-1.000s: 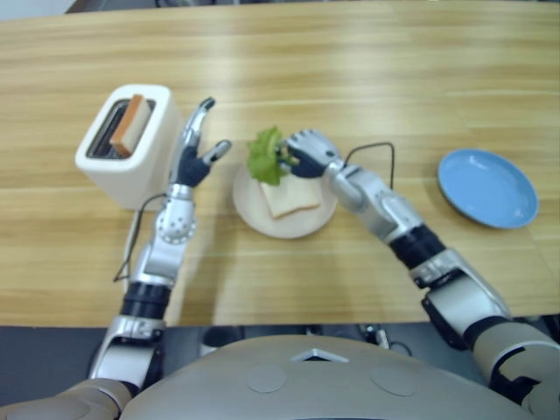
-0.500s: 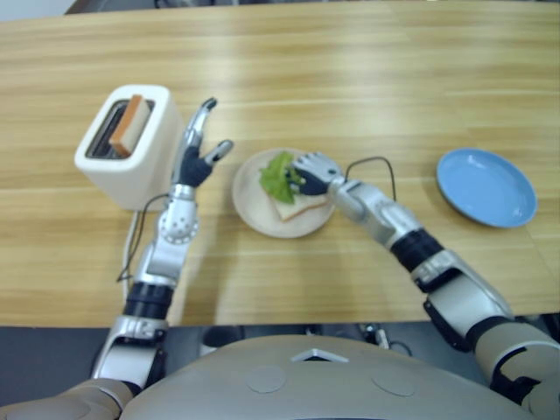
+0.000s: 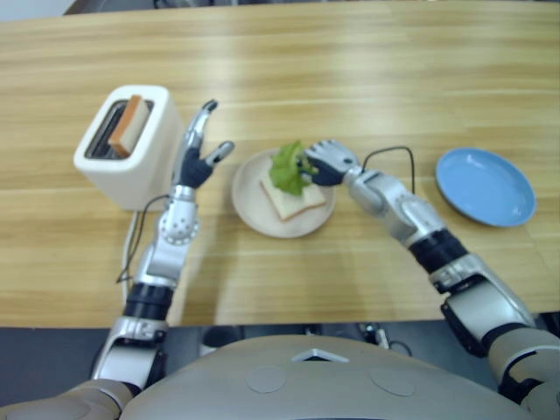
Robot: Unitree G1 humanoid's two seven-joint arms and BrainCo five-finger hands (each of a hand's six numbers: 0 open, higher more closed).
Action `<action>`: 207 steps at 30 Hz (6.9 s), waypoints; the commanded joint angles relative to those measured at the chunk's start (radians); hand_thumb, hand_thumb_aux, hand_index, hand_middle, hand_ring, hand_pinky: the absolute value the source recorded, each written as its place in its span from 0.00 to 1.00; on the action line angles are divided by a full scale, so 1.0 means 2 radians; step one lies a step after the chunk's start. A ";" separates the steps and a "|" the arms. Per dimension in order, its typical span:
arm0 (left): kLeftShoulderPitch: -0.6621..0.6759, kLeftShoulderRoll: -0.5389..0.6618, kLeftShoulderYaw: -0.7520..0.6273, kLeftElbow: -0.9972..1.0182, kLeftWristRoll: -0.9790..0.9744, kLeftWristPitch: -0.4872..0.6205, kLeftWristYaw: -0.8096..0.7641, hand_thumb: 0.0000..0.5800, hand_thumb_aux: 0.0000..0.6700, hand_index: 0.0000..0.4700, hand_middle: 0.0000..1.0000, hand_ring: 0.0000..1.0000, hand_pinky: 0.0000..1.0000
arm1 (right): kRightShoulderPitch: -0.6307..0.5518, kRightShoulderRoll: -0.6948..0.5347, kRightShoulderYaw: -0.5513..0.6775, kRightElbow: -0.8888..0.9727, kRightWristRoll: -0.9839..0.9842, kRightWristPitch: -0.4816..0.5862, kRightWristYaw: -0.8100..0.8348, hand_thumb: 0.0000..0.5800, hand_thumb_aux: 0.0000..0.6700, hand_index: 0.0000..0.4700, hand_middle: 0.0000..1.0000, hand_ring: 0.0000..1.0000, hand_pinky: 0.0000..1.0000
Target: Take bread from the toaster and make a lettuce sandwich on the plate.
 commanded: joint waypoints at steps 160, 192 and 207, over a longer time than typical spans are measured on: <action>-0.178 -0.097 -0.046 0.365 -0.132 0.065 -0.182 1.00 1.00 0.98 1.00 1.00 1.00 | 0.190 -0.068 -0.198 -0.232 0.048 0.081 0.026 0.00 0.00 0.00 0.00 0.00 0.00; -0.192 -0.077 -0.091 0.416 -0.060 0.080 -0.143 1.00 1.00 0.98 1.00 1.00 1.00 | 0.121 0.002 0.028 -0.024 -0.062 -0.031 0.042 0.00 0.00 0.00 0.00 0.00 0.00; -0.107 0.007 -0.023 -0.064 -0.051 0.187 -0.184 0.00 0.00 0.00 0.00 0.00 0.00 | 0.143 0.018 0.069 0.017 -0.078 -0.026 0.031 0.00 0.00 0.00 0.00 0.00 0.00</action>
